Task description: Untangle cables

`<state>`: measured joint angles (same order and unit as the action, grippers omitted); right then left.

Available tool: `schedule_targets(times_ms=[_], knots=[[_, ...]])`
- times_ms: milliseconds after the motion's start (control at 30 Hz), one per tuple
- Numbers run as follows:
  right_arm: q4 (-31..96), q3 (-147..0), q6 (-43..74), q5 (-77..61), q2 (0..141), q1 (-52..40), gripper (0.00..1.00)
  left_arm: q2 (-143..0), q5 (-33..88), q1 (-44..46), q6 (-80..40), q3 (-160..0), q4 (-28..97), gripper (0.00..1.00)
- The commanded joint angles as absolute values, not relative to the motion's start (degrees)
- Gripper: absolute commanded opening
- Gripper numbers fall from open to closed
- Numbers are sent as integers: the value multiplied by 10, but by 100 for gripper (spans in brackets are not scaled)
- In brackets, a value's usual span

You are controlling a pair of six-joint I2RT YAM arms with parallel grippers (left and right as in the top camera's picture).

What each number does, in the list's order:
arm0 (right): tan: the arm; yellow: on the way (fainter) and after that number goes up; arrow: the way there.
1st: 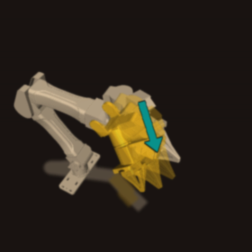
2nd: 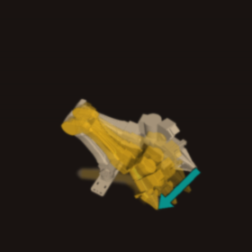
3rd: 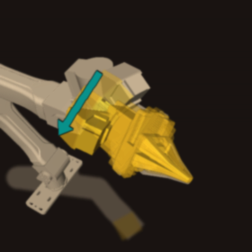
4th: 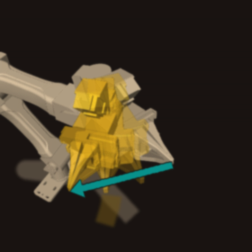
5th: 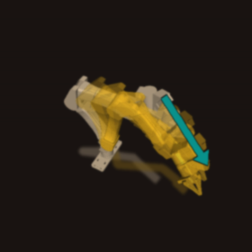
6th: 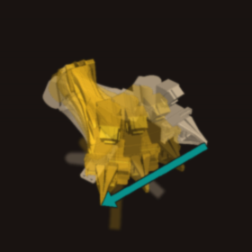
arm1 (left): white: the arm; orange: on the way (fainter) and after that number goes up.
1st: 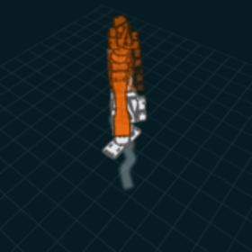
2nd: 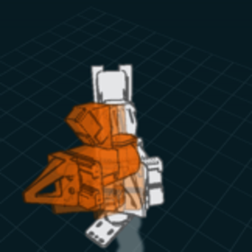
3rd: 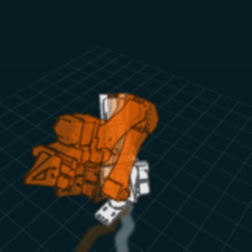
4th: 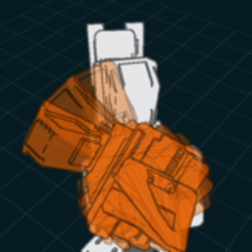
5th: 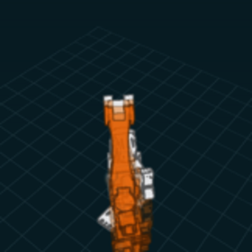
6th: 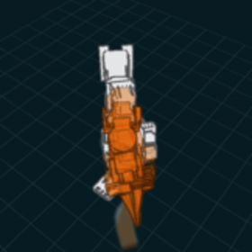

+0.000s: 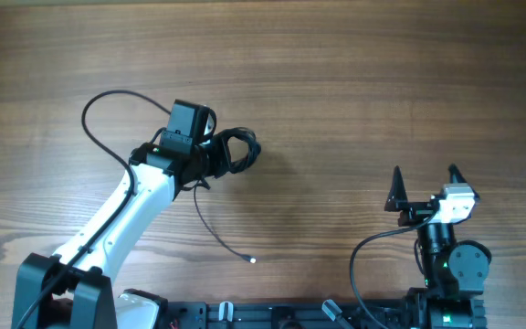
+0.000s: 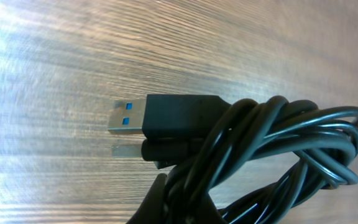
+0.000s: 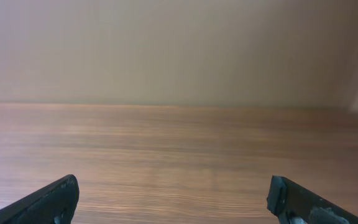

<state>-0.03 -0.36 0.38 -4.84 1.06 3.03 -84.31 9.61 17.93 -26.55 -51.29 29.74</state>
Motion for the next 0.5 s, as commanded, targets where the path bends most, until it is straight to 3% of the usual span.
schedule_targets(times_ms=[0,33,67,100,167,233,267,400,467], knots=[[-6,-3,287,-107,23,28,100,-836,109,179,-168,-518,298,64],[-8,-3,460,-125,36,28,100,-836,109,179,-170,-518,298,77],[-11,-3,620,-152,53,28,100,-836,109,179,-170,-518,299,81],[-13,-3,728,-166,71,28,100,-836,109,179,-170,-518,303,87],[-13,-3,831,-144,106,28,100,-836,108,179,-188,-518,311,87],[-12,-3,785,-141,139,28,100,-838,93,179,-258,-517,310,77],[-13,-3,682,-167,163,28,100,-841,63,179,-323,-517,310,70],[-13,-30,556,-229,252,28,100,-871,22,179,-435,-517,283,69],[0,-88,490,-230,309,28,100,-893,24,179,-499,-517,281,60]])
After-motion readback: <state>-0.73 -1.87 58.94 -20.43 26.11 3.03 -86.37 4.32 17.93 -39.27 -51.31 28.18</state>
